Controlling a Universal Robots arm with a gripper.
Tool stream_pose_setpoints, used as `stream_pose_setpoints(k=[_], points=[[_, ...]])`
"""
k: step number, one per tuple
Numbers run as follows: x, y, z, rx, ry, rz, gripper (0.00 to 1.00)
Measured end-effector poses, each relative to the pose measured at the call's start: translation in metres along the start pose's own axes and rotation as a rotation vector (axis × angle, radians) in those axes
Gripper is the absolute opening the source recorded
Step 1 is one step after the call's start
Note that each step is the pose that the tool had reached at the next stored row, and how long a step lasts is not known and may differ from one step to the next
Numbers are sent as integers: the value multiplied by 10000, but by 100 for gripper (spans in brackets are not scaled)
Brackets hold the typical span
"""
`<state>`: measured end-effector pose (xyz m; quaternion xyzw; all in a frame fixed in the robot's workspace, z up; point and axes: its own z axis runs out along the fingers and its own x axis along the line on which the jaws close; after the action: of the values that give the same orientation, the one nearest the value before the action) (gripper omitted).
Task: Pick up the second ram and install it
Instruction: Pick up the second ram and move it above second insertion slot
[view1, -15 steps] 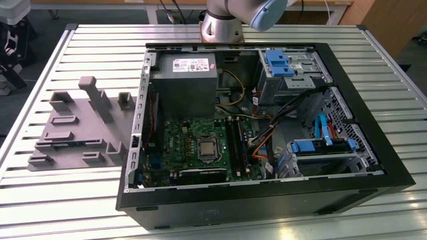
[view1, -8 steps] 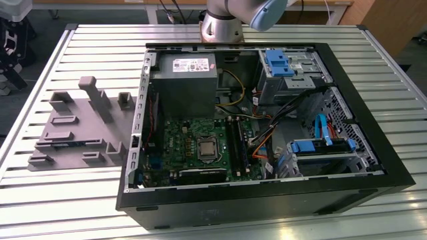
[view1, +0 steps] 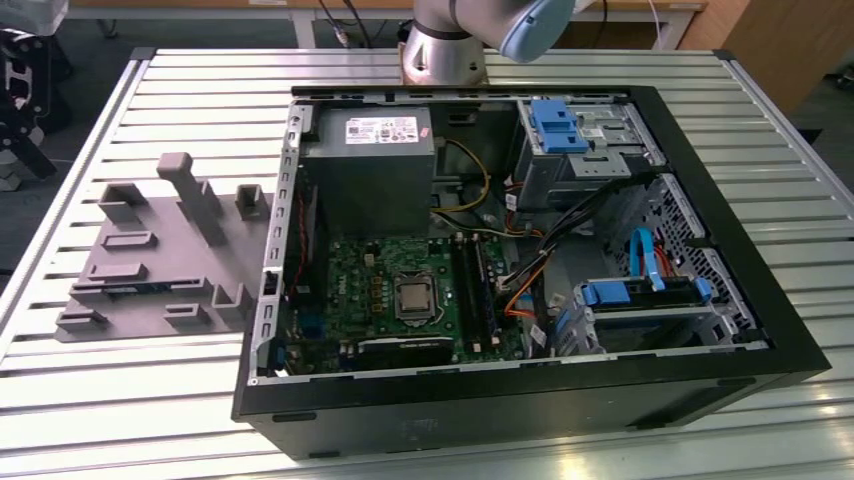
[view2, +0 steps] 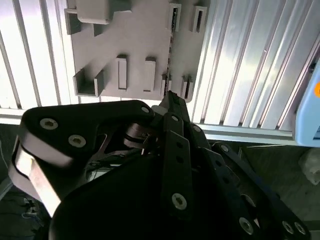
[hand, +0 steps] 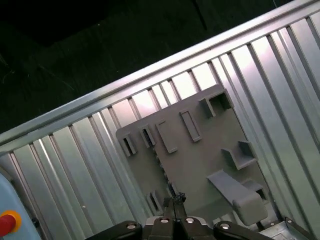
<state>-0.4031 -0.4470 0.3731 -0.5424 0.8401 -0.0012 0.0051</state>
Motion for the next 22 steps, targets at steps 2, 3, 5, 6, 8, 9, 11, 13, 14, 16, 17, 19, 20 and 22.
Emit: stream_pose_setpoints(k=[2, 3, 5, 6, 8, 9, 11, 13, 14, 16, 17, 19, 20, 22], points=[[0, 0, 3, -2, -2, -334, 13], [0, 0, 6, -4, -4, -518, 13], [1, 0, 10, -6, -6, -871, 13], [1, 0, 12, -8, -8, -1050, 13], [1, 1, 17, -10, -11, -1410, 13], [1, 1, 20, -12, -12, -1606, 13], [1, 1, 24, -15, -14, -1966, 13], [1, 1, 29, -17, -17, -2320, 13], [1, 1, 31, -19, -18, -2500, 13], [1, 1, 37, -21, -22, -2876, 13], [1, 1, 40, -22, -23, -3056, 13], [1, 1, 45, -25, -26, -3416, 13], [1, 1, 48, -26, -27, -3595, 13], [1, 2, 56, -31, -29, -3942, 13]])
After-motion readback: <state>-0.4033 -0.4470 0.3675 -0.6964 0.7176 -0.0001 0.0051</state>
